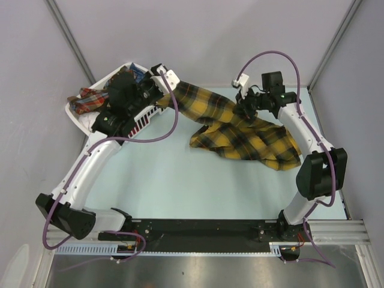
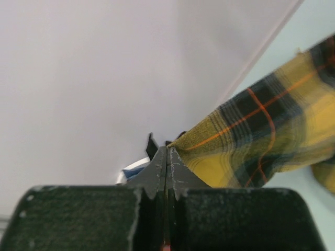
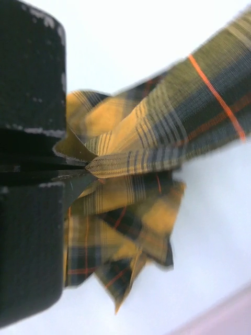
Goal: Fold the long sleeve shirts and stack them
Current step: Flatten the shirt out
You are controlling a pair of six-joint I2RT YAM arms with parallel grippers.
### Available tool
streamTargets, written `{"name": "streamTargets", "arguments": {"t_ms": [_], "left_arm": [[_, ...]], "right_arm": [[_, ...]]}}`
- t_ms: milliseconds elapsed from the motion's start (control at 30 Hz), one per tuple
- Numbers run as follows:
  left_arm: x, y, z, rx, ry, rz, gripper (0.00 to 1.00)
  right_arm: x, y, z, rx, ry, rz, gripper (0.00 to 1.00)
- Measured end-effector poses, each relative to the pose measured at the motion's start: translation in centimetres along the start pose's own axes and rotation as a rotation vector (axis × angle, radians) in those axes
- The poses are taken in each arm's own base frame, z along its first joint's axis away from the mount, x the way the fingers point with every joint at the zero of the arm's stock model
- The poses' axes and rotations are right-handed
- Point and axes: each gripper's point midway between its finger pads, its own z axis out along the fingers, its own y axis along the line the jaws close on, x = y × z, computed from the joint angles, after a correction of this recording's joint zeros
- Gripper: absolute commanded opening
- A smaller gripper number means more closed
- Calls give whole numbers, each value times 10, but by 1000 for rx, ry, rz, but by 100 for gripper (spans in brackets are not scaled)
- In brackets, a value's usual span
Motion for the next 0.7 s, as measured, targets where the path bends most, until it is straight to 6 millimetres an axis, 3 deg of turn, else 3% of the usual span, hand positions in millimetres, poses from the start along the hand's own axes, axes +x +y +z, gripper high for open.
{"name": "streamTargets", "arguments": {"t_ms": [100,167,233,333,367,400,467,500,567,633,700], "left_arm": [[-14,-16,-1,99,-24,-60,0],[-41,-43,0,201,-78,-80,0],[-77,-104,-4,382,-158,-86,3],[-121,-215,-20,714,-260,-66,30],[-130,-250,-24,819,-278,-57,50],[-134,-280,-26,906,-277,-57,58],[-120,-315,-17,1007,-219,-83,67],[-107,-320,-10,1023,-172,-119,68],[-79,-306,9,994,-89,-216,68],[-39,-265,36,861,-13,-327,67],[17,-220,57,674,87,-409,67]], "right_arm": [[-5,-28,-8,106,-38,67,0],[-7,-53,-22,182,-76,145,0],[-7,-78,-43,257,-118,225,0],[-8,-105,-77,330,-182,315,0],[-8,-107,-89,343,-199,338,0],[-8,-108,-101,357,-213,352,0],[-14,-99,-125,368,-245,350,0],[-17,-91,-134,372,-255,343,0],[-25,-68,-158,381,-278,300,0],[-38,-40,-179,397,-309,235,0],[-50,-13,-196,411,-341,175,0]]}}
